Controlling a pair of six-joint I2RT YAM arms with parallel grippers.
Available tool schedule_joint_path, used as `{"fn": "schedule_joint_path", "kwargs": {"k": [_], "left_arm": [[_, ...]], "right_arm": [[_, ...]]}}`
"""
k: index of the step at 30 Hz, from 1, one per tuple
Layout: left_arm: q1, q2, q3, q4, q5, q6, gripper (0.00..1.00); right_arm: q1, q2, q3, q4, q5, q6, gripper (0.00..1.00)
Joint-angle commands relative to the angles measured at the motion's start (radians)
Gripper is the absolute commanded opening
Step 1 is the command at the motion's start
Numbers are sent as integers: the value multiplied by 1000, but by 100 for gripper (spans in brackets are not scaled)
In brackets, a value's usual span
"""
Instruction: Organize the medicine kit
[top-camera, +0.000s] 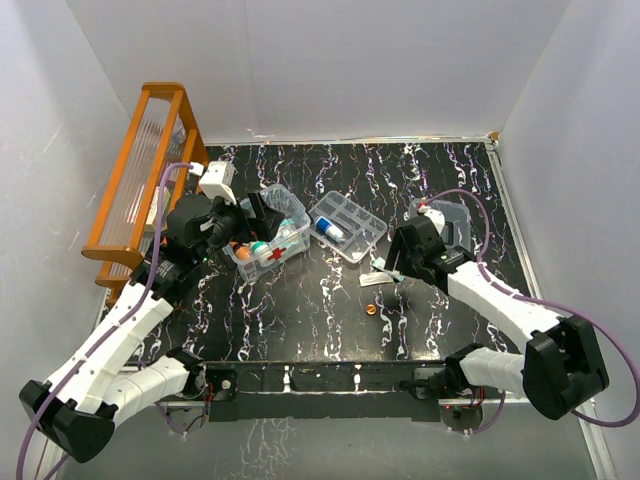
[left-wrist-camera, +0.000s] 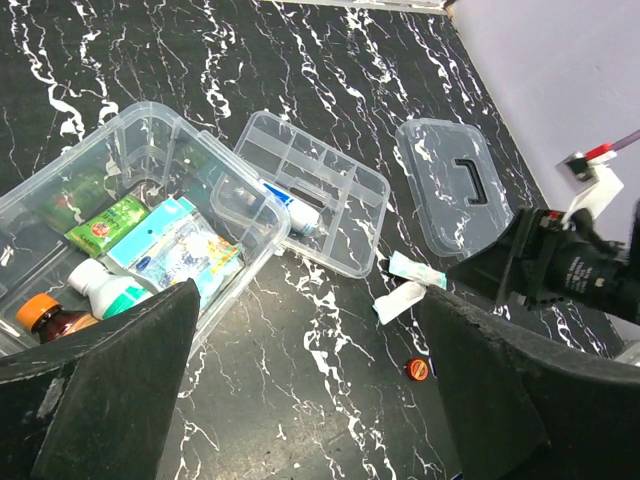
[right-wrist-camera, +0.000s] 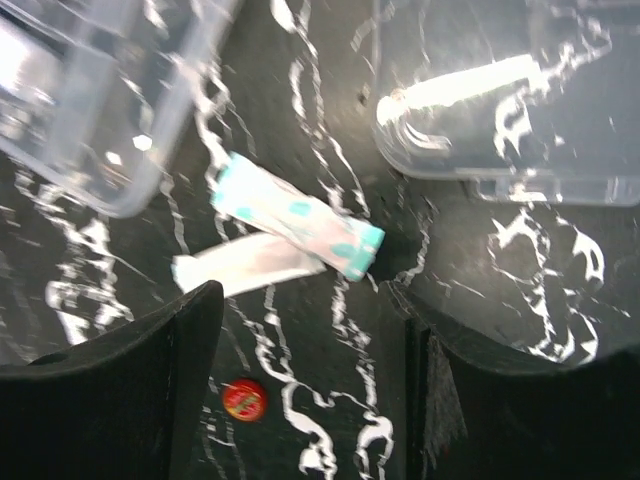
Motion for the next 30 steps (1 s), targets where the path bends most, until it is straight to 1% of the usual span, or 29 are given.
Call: {"fn": "schedule_joint_path", "kwargs": {"k": [1,3,6,10,13,15,18,22,24,26,30], "left_arm": [[-4,-29,-20,35,48,8,92],[-4,-30,-18,31,67,7,92],[-4,-34,-20,21,79,5,92],[-3,-40,-20,16,83,7,92],[-5,-41,-22,13,88,9,92],[-4,-37,-16,-1,91,9,92],[-4,-34,-15,-21,88,-3,92],[-4,-35,-33,-4,94,-19,92],[-3,-35,-34,2,97,-24,92],[-4,-37,-34,-1,95,-27,92],[-4,-41,-40,-1,94,-43,92]], "right_arm": [[-2,20,-17,-49,5,-90,61],[-2,51,4,-53,-21,-163,61],[-2,96,43,-40,-49,-224,61],[-2,166,125,-50,-51,-249,62],[-3,227,179,-79,-79,-285,62],[-2,233,195,-106,-116,-299,59],[-2,209,183,-101,-156,-306,59],[-2,235,200,-76,-98,-320,61],[-2,291,239,-112,-102,-335,62],[-3,361,299,-192,-104,-353,62],[-2,422,343,-205,-74,-376,62]]}}
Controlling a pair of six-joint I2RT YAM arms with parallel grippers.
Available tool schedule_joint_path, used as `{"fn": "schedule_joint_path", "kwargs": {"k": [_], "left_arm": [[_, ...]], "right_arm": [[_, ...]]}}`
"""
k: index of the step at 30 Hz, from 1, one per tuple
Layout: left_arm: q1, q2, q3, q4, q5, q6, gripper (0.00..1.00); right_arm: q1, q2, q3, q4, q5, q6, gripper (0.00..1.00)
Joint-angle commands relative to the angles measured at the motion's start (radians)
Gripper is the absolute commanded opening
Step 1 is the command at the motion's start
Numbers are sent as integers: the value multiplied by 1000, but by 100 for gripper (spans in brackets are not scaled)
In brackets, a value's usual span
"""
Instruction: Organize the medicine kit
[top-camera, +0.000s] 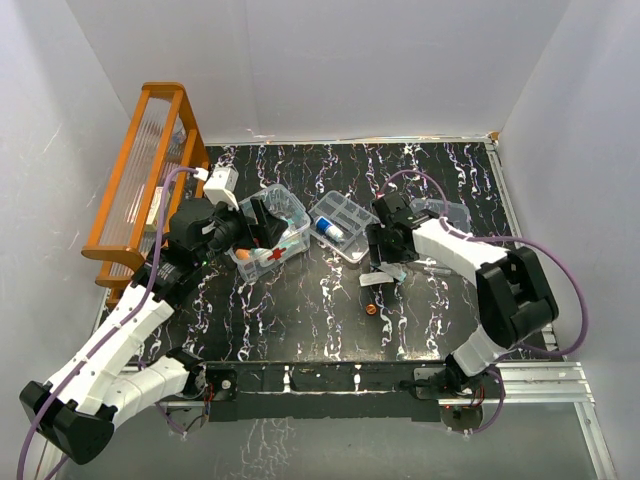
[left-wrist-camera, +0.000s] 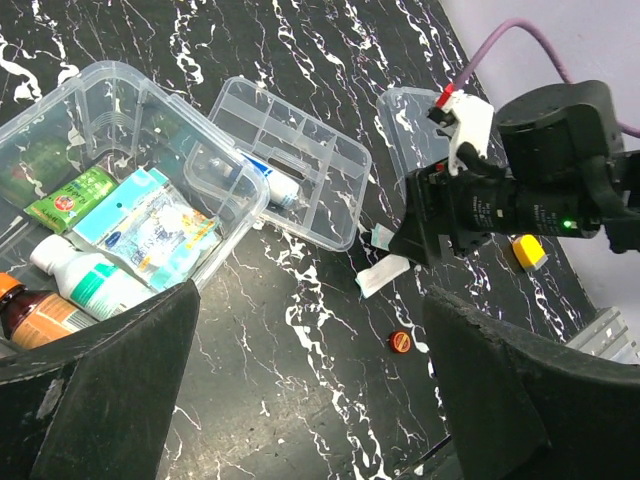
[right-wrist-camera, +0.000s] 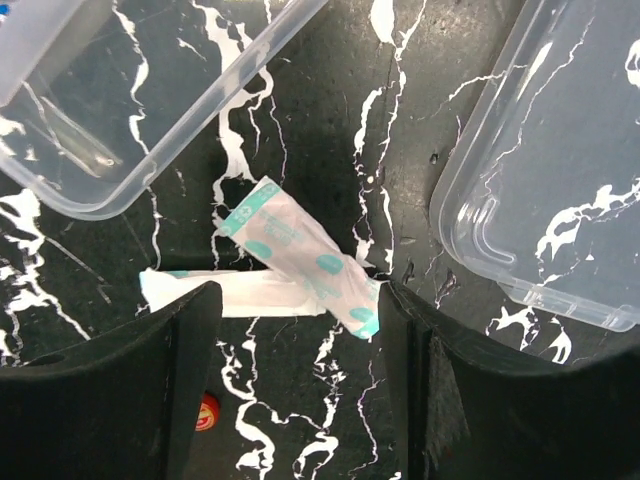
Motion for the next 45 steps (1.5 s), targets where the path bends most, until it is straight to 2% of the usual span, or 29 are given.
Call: {"fn": "schedule_joint_path", "kwargs": {"k": [1,5,17,20,22,27,32,34,39,45], "left_arm": [[-3,-23,-4,10,20,-17,93],[-4,-19,0,14,31,-18,92],[-4,-43,-12,6,29,-24,92],[-3,-45,-9,-1,30,-24,92],[-4,-50,-9,-3,29,-24,92],[-3,-60,-9,0,22,-11,92],[-4,-68,-42,75,-6,8,93],[-4,-68,-50,98,-14,23,93],[-5,-68,-71,143,-38,46,93],[-2,-55,-91,182,-36,42,93]], "right_arm": [[-1,49,75,-37,27,-53,62],[-1,107,106,-27,29,-70,61],[-2,169,82,60,65,-43,49],[-4,171,70,82,91,-25,40],[-4,159,51,113,56,-43,31],[-16,101,0,178,-11,-33,26],[-27,67,-37,229,46,16,27],[-29,71,-46,240,55,44,36],[-28,76,-15,120,62,79,52],[-29,64,-50,46,42,114,54]]}}
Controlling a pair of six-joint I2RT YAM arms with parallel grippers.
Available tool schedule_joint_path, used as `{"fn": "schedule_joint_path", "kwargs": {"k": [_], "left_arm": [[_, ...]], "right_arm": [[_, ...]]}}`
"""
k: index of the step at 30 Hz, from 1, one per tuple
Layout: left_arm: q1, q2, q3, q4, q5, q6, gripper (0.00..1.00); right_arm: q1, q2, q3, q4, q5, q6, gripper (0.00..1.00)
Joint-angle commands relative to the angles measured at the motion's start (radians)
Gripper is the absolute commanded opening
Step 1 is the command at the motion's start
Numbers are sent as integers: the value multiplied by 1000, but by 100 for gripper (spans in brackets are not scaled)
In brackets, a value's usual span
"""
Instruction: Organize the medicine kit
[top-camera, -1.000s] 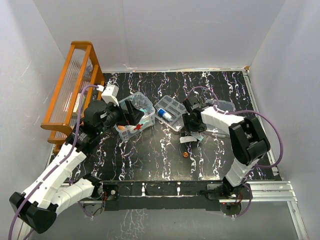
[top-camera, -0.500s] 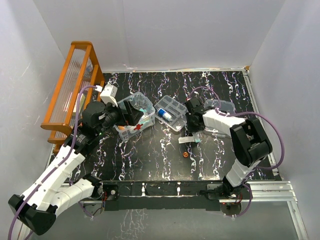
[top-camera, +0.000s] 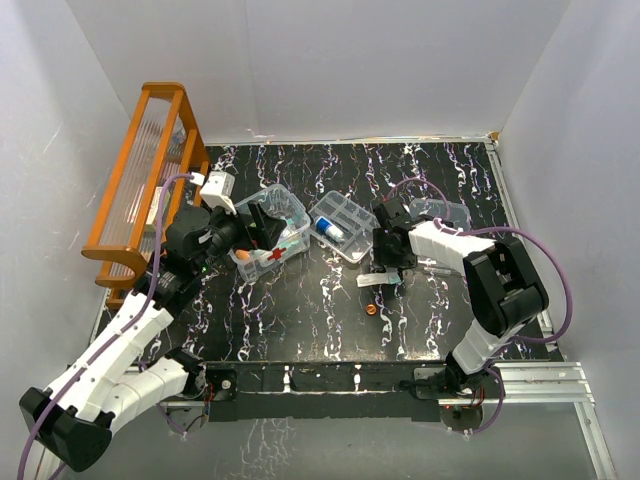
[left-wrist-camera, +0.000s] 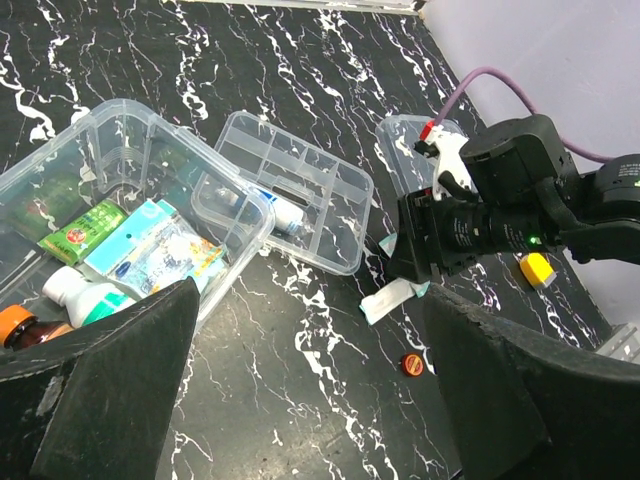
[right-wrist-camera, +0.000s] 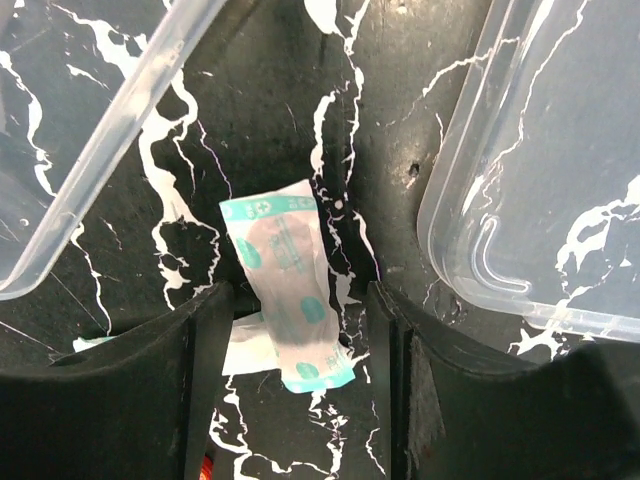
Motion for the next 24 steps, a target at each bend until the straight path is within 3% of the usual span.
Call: {"fn": "schedule_joint_path", "kwargs": {"k": [1,8,13,24], "left_arm": [[-4,3,-12,66,-8,8,93],[-4,27,2,58,12,4,93],[-5,25,5,55,21,8,93],[-4,13,19,48,2,21,93]], "right_arm": [[-4,-39,-20,-36,-7,46,54],[-12,-10,-40,61,-50,41,44],[-15,4,-49,86,51,53,34],[-15,-152,-94,181,34,162,27]]}}
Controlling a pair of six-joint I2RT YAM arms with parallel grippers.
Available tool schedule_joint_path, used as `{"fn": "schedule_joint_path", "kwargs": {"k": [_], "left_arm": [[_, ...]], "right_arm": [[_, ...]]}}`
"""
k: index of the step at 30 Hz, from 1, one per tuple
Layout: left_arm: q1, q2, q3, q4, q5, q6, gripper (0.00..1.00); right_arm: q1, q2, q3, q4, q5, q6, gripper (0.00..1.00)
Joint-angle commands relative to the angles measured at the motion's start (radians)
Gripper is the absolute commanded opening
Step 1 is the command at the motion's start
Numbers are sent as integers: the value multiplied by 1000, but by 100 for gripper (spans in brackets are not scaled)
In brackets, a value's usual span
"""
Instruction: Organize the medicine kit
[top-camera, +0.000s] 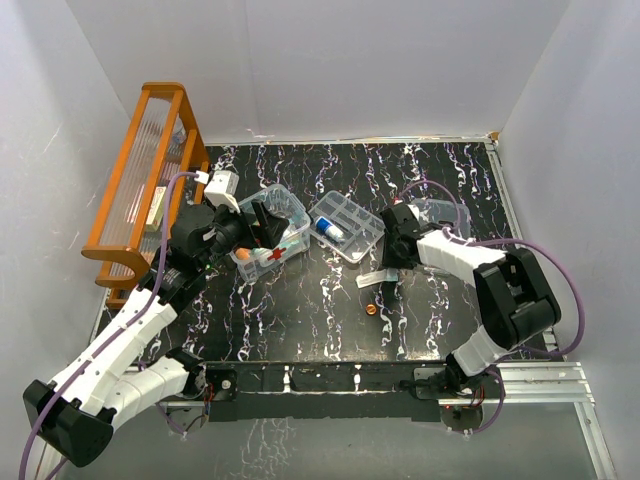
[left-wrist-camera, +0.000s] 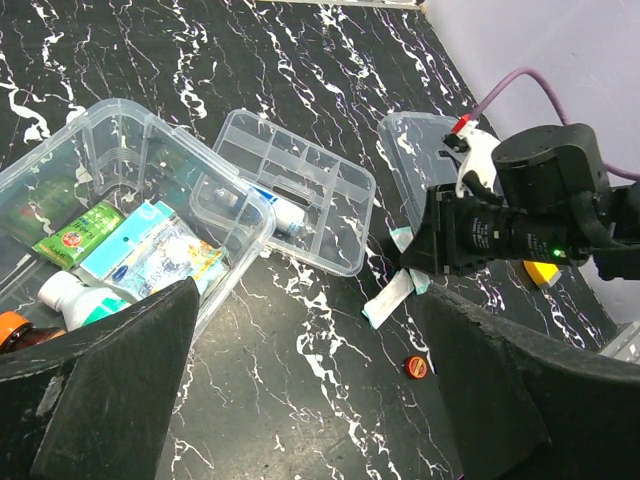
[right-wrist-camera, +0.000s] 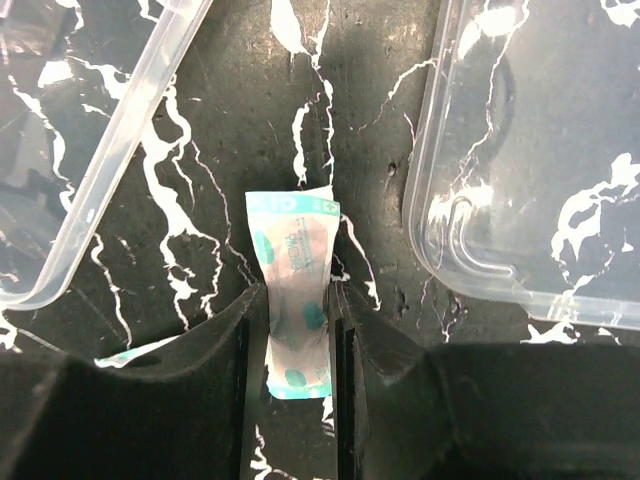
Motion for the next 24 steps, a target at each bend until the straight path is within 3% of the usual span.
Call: {"fn": "schedule_joint_path", "kwargs": {"k": [1,14,24], "left_arm": [[-4,-20,32,13,-5,19,93],[-4,-54,39,-7,-51,29,93],[-4,-111,40,-46,-86,47,93]], "right_arm": [[-3,-92,-4,84,17,85,27],[15,-203,12,178,-63,337,30],[136,-111,56,225,131,547,31]]}}
